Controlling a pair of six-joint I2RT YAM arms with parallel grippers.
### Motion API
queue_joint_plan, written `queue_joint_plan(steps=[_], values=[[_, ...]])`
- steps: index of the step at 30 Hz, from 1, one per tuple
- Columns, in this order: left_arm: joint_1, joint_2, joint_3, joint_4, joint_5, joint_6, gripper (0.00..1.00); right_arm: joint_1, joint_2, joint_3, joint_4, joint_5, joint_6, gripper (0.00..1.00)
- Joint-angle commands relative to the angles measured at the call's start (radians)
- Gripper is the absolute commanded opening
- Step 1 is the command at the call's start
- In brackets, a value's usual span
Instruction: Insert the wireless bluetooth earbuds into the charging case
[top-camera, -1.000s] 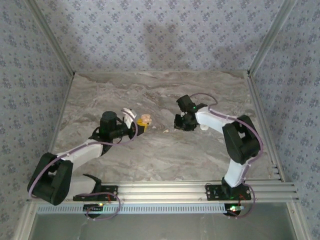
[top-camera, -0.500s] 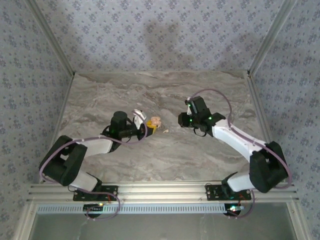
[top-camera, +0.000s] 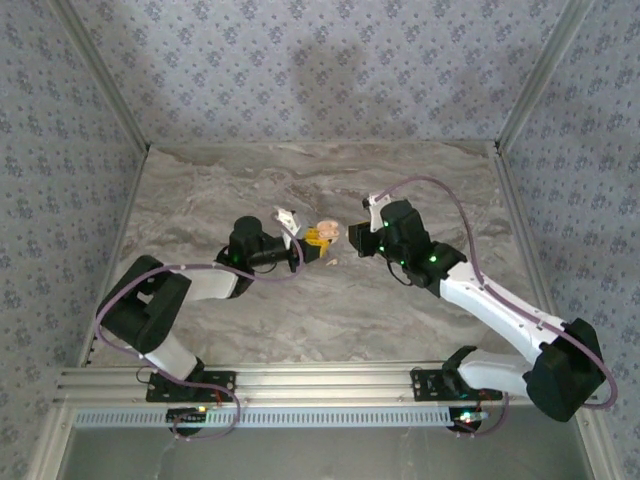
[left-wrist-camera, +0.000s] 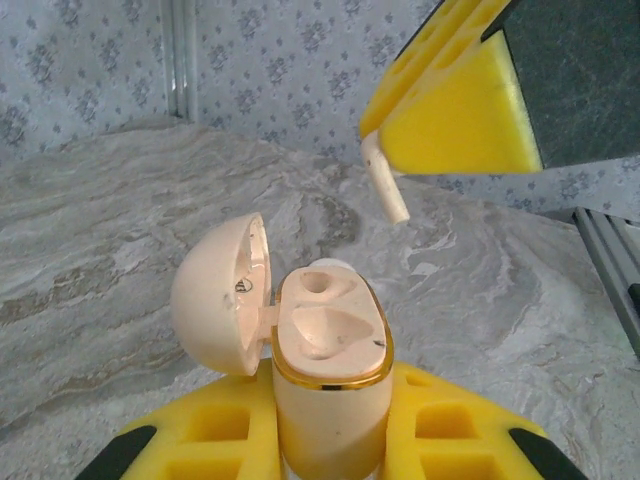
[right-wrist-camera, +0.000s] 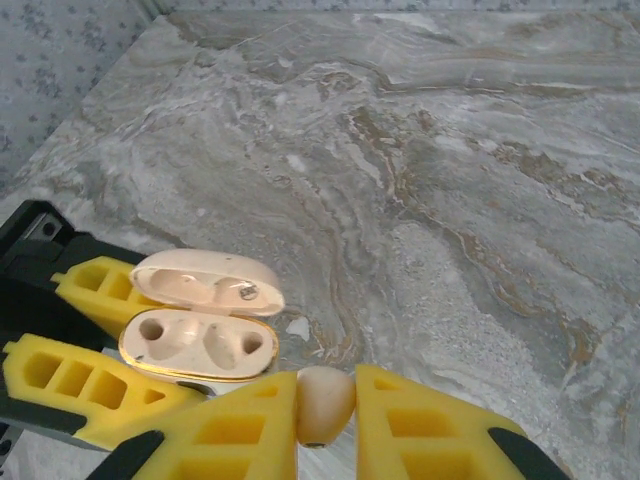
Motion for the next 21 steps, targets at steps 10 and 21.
queue_joint_plan(steps=[10,21], values=[[-0.017,-0.007,0.02,0.081,0.067,0.106,0.2,0.052,-0.014,0.052,0.034,0.03,-0.092,0.21],[-0.018,-0.037,0.015,0.07,0.066,0.129,0.2,0.062,0.01,0.065,0.005,0.049,-0.114,0.21]])
